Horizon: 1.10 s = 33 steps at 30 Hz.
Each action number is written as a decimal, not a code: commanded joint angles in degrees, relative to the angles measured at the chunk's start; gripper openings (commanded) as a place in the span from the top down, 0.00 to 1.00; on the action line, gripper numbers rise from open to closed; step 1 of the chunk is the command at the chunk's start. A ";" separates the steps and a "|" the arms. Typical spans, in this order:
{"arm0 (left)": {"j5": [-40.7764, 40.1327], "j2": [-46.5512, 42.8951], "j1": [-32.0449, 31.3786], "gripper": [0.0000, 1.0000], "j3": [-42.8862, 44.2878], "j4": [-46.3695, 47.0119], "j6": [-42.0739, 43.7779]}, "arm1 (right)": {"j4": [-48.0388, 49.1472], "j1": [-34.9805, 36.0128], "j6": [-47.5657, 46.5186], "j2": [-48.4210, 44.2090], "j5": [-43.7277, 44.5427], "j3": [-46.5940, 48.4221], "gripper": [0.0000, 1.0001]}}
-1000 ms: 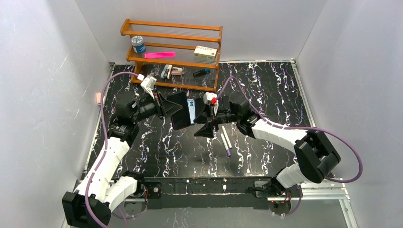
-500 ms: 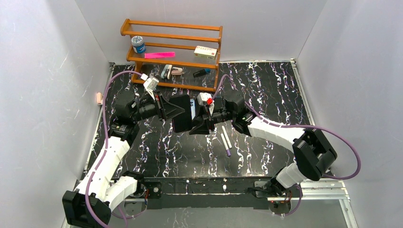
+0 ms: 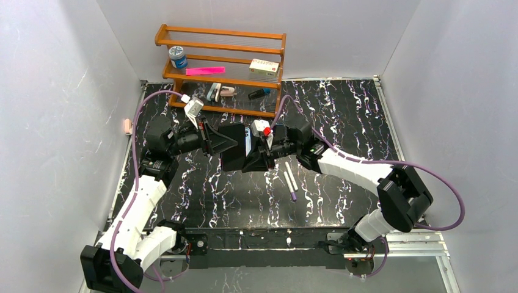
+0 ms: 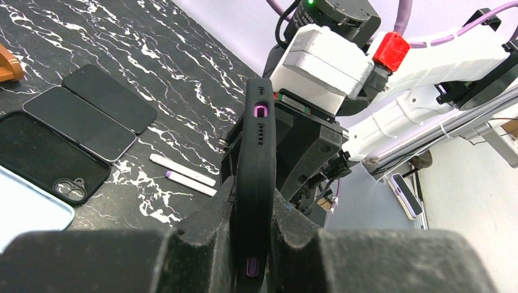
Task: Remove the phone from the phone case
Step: Remove the phone case from the phone.
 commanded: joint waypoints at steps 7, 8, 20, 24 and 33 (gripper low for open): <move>3.59 1.91 -0.10 1.00 0.16 4.33 -7.75 | -5.62 7.88 -14.95 0.40 9.38 5.92 0.99; 4.03 2.18 -0.09 1.00 0.08 4.88 -8.11 | -5.62 8.47 -15.50 0.58 10.19 6.15 0.99; 4.45 -0.63 -0.12 1.00 -0.89 6.34 -9.58 | 3.11 8.60 -12.94 0.14 21.14 1.53 0.99; 1.74 -1.40 -0.12 1.00 -0.87 6.78 -9.81 | 6.23 6.61 -7.82 -2.23 21.76 -2.53 0.93; -11.96 -3.48 -0.08 1.00 -4.65 11.50 -16.10 | 15.12 3.15 7.74 -7.25 18.94 -12.31 0.52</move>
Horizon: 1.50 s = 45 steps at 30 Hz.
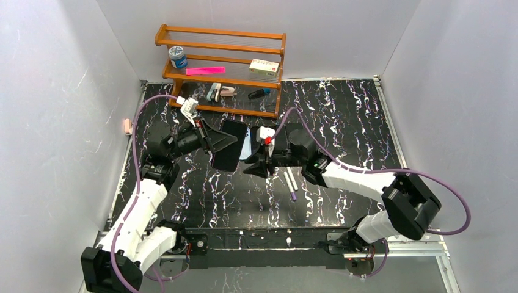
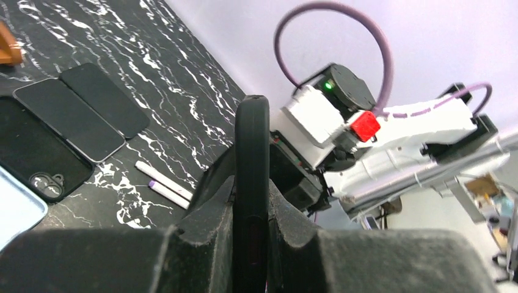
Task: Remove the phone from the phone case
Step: Remove the phone case from the phone.
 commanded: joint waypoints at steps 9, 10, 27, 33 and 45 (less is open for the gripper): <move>-12.76 -3.40 -0.04 1.00 -9.89 20.85 -17.25 | 31.70 -0.83 26.45 -0.70 -9.38 -5.84 0.52; -12.91 -3.54 0.01 1.00 -10.47 22.01 -18.23 | 32.87 -0.83 27.80 0.16 -10.37 -5.25 0.51; -13.81 -4.63 -0.09 1.00 -14.25 30.19 -25.95 | 38.42 -0.83 33.36 3.76 -9.55 -2.81 0.55; -13.90 -4.74 -0.66 1.00 -14.52 31.44 -26.86 | 39.94 -0.95 33.98 4.22 -8.71 -2.58 0.56; -14.16 -5.01 -2.19 1.00 -15.14 32.83 -27.81 | 44.76 -2.74 38.44 5.51 -8.67 -2.87 0.64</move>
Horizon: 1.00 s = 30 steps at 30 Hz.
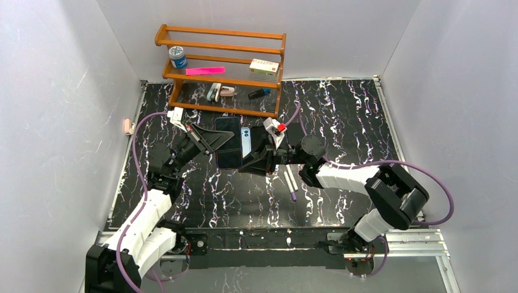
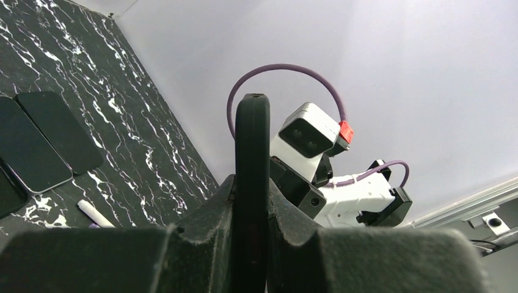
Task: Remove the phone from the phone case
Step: Remove the phone case from the phone.
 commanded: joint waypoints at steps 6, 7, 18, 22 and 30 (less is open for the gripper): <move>0.41 -1.84 -2.02 1.00 0.67 5.69 -1.79 | 7.37 -3.12 5.97 1.91 0.62 2.42 0.68; 0.56 -1.75 -2.36 1.00 0.85 5.88 -2.16 | 7.50 -3.39 6.29 2.24 0.65 2.38 0.70; 0.94 -1.70 -5.58 1.00 2.76 7.75 -5.40 | 0.69 -5.64 4.85 4.95 3.29 4.34 0.81; 1.14 -1.45 -5.96 1.00 2.77 9.23 -6.94 | -3.31 -6.12 1.84 5.11 5.35 4.79 0.81; 1.12 -1.02 -6.07 1.00 2.80 11.02 -8.28 | -5.26 -7.71 0.70 5.04 5.32 4.89 0.82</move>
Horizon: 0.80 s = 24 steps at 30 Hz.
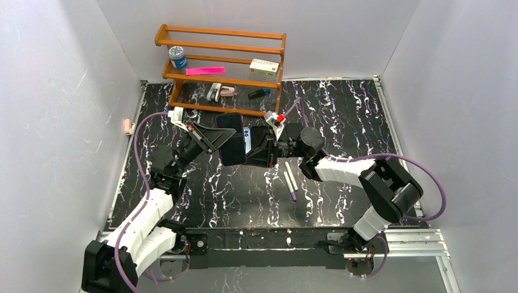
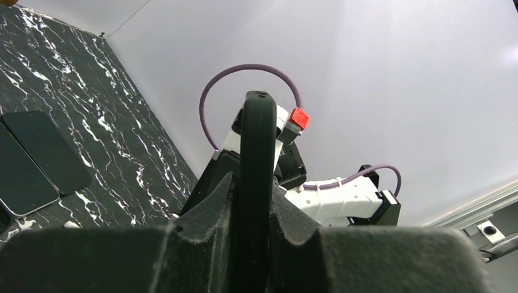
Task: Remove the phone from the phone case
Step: Remove the phone case from the phone.
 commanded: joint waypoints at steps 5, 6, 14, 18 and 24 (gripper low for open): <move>4.83 -0.88 -2.44 1.00 1.77 6.77 -3.81 | -3.29 -2.90 -1.77 -1.55 7.31 1.72 0.79; 4.47 -0.54 -2.44 1.00 1.65 6.73 -2.90 | -3.31 -2.90 -1.41 -2.28 7.23 1.27 0.78; 4.67 2.87 -2.65 1.00 2.24 6.80 -0.37 | -3.11 -3.25 1.20 -6.23 9.35 -0.39 0.75; 3.91 1.80 -2.92 1.00 0.63 6.80 -0.45 | 0.09 -3.32 4.31 -5.63 8.54 0.00 0.74; 0.22 0.43 -2.94 1.00 -1.61 5.80 1.84 | -3.05 -3.71 5.76 -8.36 8.80 -0.88 0.67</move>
